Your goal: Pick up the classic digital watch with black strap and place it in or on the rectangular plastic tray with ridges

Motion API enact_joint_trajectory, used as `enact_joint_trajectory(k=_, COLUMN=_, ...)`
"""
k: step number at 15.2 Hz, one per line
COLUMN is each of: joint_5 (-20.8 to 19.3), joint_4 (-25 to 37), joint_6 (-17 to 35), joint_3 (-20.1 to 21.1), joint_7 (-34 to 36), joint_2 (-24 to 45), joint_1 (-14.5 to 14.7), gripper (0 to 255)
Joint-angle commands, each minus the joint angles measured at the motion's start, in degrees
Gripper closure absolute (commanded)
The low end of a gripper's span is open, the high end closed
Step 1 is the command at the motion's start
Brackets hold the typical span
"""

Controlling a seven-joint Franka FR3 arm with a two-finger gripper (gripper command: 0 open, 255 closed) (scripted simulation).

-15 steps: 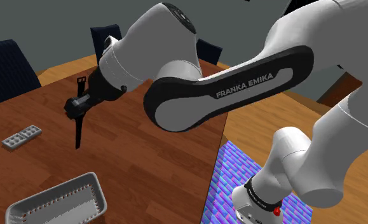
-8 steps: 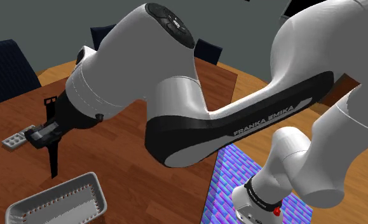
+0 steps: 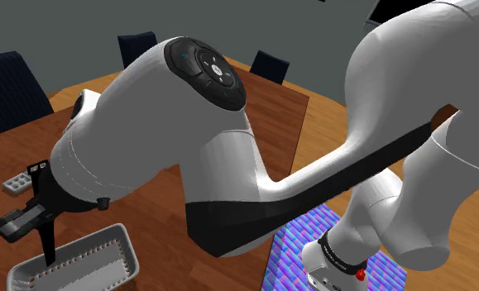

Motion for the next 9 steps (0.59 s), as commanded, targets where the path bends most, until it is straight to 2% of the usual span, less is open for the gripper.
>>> enact_joint_trajectory(k=1, joint_5=-1.7, joint_4=-0.3, joint_6=1.2, joint_3=-0.2, joint_7=1.6, joint_2=1.0, joint_1=0.1, gripper=255)
enact_joint_trajectory(k=9, joint_5=-9.4, joint_4=-1.9, joint_6=5.9, joint_3=-2.0, joint_7=8.6, joint_2=4.5, joint_1=0.8, gripper=255)
